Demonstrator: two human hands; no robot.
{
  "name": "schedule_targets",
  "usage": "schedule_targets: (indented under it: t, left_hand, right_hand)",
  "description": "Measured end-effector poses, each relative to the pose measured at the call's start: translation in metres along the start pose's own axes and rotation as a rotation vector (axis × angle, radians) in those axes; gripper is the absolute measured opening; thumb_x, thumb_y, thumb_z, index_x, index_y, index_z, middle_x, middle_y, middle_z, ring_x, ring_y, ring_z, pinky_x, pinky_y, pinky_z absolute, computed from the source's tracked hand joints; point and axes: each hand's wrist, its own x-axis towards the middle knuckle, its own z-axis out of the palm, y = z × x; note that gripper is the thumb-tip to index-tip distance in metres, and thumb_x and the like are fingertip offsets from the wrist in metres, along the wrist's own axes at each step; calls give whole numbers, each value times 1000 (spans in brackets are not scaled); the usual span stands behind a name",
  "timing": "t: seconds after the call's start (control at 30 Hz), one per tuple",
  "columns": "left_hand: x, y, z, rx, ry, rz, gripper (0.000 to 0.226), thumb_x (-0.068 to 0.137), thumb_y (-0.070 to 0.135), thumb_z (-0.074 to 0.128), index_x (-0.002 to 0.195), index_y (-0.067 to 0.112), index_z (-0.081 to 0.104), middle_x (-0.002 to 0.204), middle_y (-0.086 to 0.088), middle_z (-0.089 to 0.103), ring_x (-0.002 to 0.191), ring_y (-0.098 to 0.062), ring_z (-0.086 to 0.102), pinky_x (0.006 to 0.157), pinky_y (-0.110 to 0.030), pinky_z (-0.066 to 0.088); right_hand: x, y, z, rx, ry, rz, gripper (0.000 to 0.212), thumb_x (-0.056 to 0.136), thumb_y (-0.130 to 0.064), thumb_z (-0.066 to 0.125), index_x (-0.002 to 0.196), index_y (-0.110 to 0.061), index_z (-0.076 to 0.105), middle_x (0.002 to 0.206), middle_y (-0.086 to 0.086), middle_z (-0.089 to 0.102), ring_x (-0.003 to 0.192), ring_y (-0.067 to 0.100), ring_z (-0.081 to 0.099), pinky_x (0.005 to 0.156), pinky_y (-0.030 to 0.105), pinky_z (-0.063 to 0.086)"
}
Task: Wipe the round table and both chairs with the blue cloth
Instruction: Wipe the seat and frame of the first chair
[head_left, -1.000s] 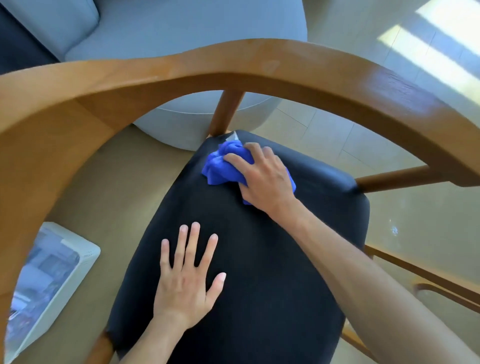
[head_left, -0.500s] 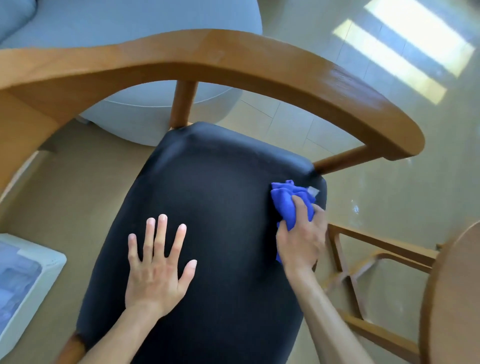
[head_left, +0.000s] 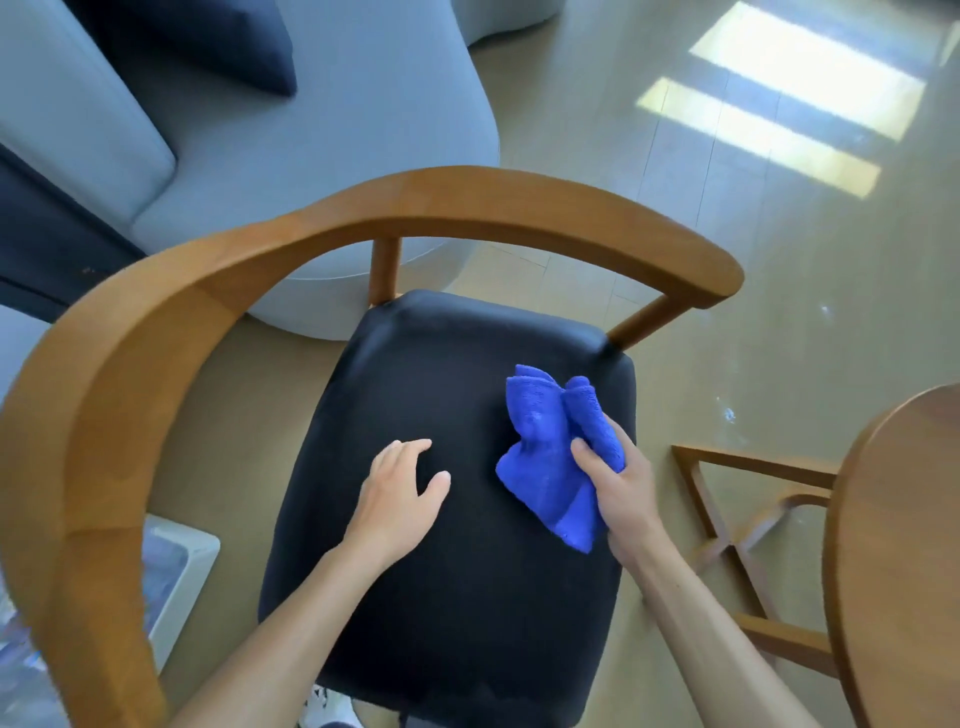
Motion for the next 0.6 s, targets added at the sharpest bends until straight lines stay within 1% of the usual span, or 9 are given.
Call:
schedule_targets:
  t: [0.13, 0.23, 0.33, 0.4, 0.43, 0.47, 0.53, 0.57, 0.6]
  left_hand:
    - [-11, 57, -14, -274, -18, 49, 42, 93, 32, 53, 135, 29, 45, 134, 17, 47, 129, -3, 39, 96, -19, 31]
    - [-20, 91, -37, -375, -26, 87, 37, 90, 25, 57, 126, 32, 49, 126, 20, 54, 123, -2, 46, 90, -16, 34]
    - [-37, 121, -70, -378, -51, 164, 61, 85, 13, 63, 137, 34, 38, 129, 22, 47, 124, -3, 44, 93, -21, 37]
    - [-53, 143, -99, -380, -144, 255, 85, 77, 10, 69, 144, 41, 27, 132, 29, 42, 126, -2, 42, 97, -22, 41]
    - [-61, 155, -113, -338, -204, 327, 90, 73, 13, 73, 142, 46, 26, 133, 28, 43, 129, -4, 42, 100, -25, 43]
    - [-68, 167, -125, -263, -253, 414, 88, 70, 16, 76, 139, 47, 31, 137, 24, 43, 135, -8, 37, 105, -29, 40]
    - [-83, 192, -145, -95, -290, 593, 62, 70, 19, 78, 121, 42, 52, 141, 21, 44, 145, -7, 17, 115, -32, 21]
    - [-89, 203, -153, -50, -275, 651, 45, 72, 17, 77, 108, 39, 60, 136, 22, 50, 145, -5, 14, 115, -31, 14]
    - [-96, 214, -159, -37, -245, 676, 34, 74, 14, 74, 99, 35, 64, 128, 21, 58, 143, -4, 20, 114, -30, 13]
  right_hand:
    - [-24, -28, -13, 205, -86, 80, 25, 90, -12, 62, 110, -26, 67, 112, 3, 70, 103, 22, 67, 84, 36, 54]
    - [-40, -59, -18, 178, -154, 78, 33, 81, -16, 66, 113, -17, 60, 113, 9, 68, 101, 26, 66, 83, 38, 53]
    - [-56, -104, -24, 107, -305, -21, 33, 76, -16, 63, 109, -11, 59, 104, 9, 67, 92, 22, 65, 76, 31, 53]
    - [-68, -140, -30, 20, -427, -133, 26, 79, -10, 61, 105, -12, 63, 100, 6, 67, 91, 20, 64, 74, 27, 52]
    - [-74, -158, -32, -41, -479, -196, 26, 80, -7, 60, 105, -12, 65, 103, 6, 67, 95, 21, 63, 78, 28, 52]
    - [-79, -175, -32, -120, -512, -264, 27, 80, -4, 59, 104, -12, 67, 106, 5, 66, 100, 21, 62, 84, 29, 52]
    - [-89, -205, -32, -275, -520, -390, 33, 78, -3, 59, 103, -21, 70, 107, -3, 64, 105, 18, 60, 92, 26, 49]
    - [-94, -217, -32, -327, -497, -433, 35, 78, -5, 59, 103, -26, 69, 104, -7, 64, 103, 16, 60, 89, 23, 48]
    - [-98, -228, -34, -358, -461, -442, 36, 77, -8, 61, 105, -29, 66, 101, -9, 65, 99, 12, 62, 84, 20, 49]
